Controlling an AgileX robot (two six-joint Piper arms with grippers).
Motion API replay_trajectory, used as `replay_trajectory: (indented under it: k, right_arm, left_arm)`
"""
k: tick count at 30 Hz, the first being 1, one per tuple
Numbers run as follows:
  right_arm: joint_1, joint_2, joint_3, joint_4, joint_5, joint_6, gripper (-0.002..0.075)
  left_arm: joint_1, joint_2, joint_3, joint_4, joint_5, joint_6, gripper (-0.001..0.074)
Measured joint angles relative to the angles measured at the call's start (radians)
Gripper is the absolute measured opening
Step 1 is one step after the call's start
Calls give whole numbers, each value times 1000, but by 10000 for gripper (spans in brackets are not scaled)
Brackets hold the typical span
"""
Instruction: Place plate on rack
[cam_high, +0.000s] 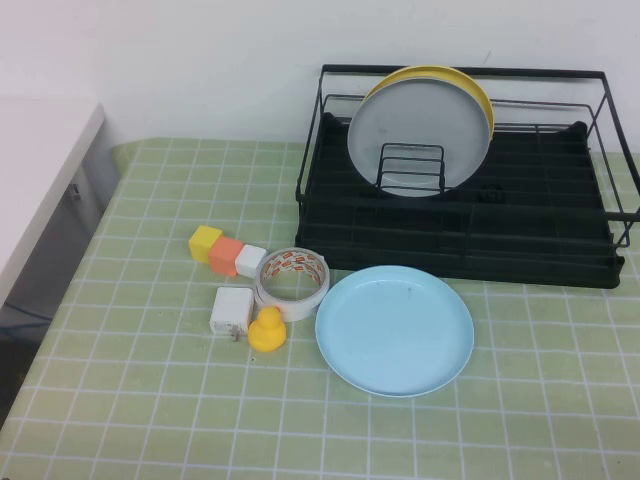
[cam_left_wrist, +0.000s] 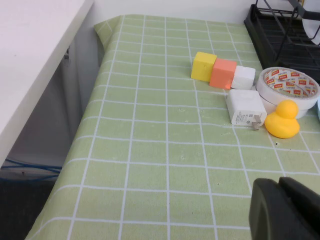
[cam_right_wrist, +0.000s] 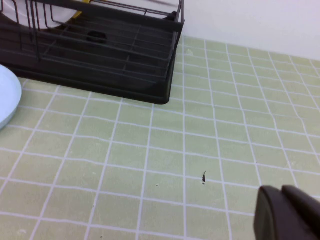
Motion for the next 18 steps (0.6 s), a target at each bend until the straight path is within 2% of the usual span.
replay_trajectory:
  k: [18]
  right_arm:
    - [0, 0, 0, -6, 0, 0, 6]
  left_arm:
    - [0, 0, 0, 0, 0, 0, -2]
